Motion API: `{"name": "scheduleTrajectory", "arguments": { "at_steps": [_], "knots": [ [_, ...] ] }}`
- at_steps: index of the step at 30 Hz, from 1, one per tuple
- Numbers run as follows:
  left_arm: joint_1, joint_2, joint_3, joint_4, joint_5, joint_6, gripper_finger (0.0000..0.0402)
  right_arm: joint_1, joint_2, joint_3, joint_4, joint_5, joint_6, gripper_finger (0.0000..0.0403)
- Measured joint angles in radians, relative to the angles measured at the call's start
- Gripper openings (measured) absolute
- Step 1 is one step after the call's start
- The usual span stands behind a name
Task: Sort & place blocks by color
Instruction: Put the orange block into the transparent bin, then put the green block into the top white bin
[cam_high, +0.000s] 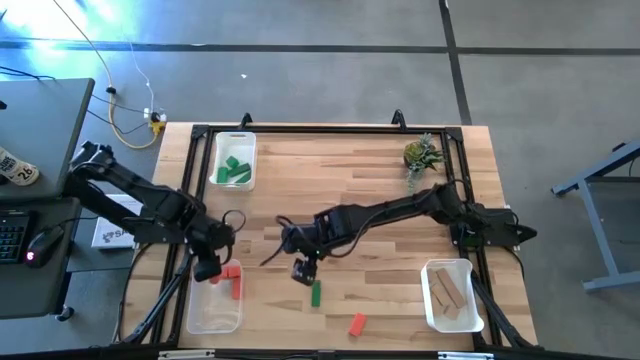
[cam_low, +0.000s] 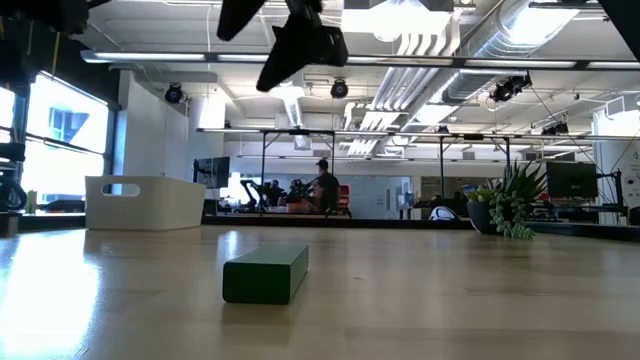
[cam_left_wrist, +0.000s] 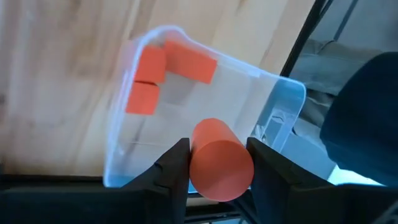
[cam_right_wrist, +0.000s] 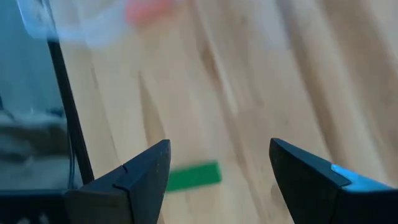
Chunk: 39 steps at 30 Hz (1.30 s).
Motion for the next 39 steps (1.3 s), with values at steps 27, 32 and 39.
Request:
{"name": "scheduleTrajectory", "arguments": {
  "at_steps": [27, 32, 39],
  "knots": [
    [-0.216, 0.177, -0.060, 0.263, -0.045, -0.355, 0.0181, 0.118, 0.002, -0.258, 0.239, -0.078, -0.988, 0.0259],
    [-0.216, 0.196, -0.059, 0.295, 0.009, -0.376, 0.0214, 0.116, 0.017, -0.259, 0.251, -0.077, -1.059, 0.0259],
    [-0.220, 0.176, -0.060, 0.396, 0.008, -0.449, 0.0218, 0.116, 0.049, -0.259, 0.260, -0.120, -1.229, 0.0259]
  ]
}}
